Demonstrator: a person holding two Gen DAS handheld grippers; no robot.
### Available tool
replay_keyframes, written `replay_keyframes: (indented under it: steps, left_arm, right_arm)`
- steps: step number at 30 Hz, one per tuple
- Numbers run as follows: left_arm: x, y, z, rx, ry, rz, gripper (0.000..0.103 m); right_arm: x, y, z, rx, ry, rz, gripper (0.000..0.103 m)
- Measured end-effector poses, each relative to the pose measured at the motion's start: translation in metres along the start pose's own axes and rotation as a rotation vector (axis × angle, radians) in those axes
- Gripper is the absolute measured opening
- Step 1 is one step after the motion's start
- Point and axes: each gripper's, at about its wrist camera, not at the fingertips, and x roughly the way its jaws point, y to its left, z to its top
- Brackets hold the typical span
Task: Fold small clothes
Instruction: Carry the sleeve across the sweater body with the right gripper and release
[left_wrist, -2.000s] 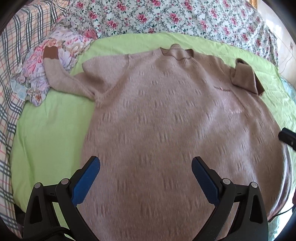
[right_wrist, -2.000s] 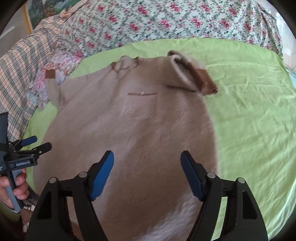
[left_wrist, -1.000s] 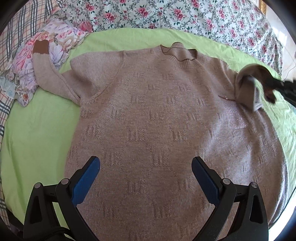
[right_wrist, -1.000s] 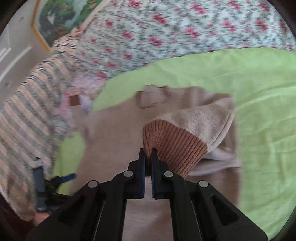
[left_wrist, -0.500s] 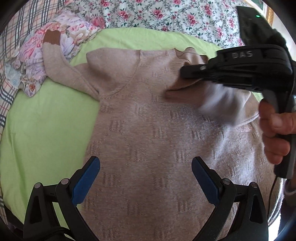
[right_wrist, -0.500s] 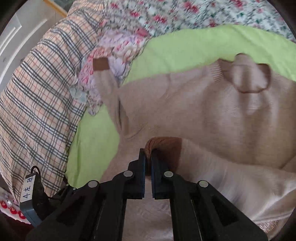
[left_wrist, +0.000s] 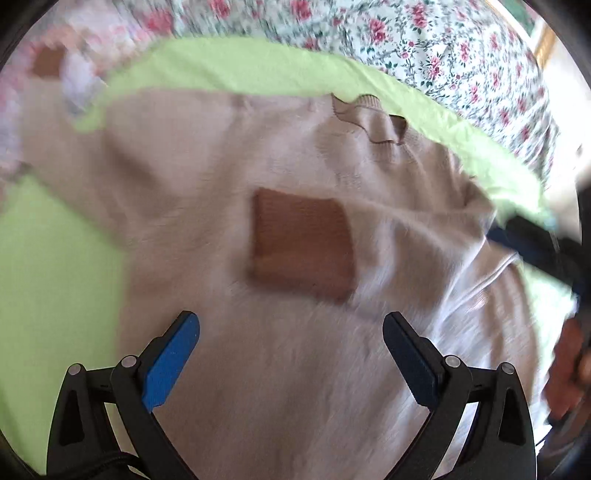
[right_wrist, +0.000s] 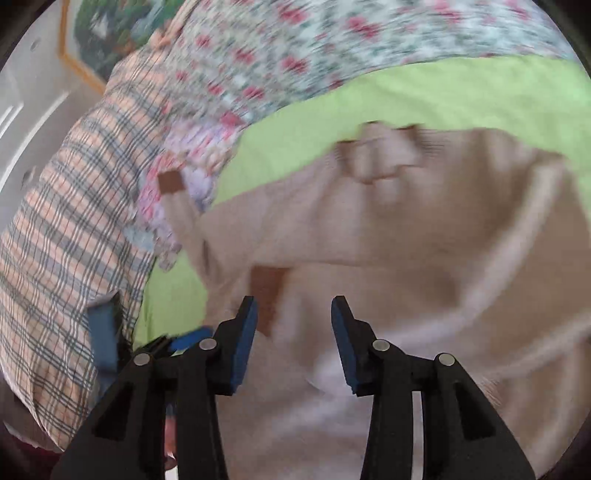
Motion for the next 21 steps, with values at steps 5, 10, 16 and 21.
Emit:
replay_keyframes:
  steps: [5, 10, 16, 21]
  left_arm:
    - [0.029, 0.002, 0.029, -0.038, 0.022, -0.135, 0.098]
    - [0.037, -0.012, 0.040, 0.000, -0.011, -0.196, 0.019]
    - [0.000, -0.006, 0.041, 0.028, -0.170, -0.172, 0.007]
    - [0.000, 0.025, 0.038, -0.031, -0.179, -0.225, 0.014]
  right_arm:
    - [-0.045, -0.036, -0.029, 0.082, -0.065, -0.049, 0.044]
    - [-0.059, -0.053, -0.040, 0.130, -0.083, -0.071, 0.044]
    - [-0.066, -0.061, -0.035, 0.114, -0.100, -0.091, 0.044]
    - [-0.069, -0.088, -0.026, 0.126, -0.102, -0.171, 0.044]
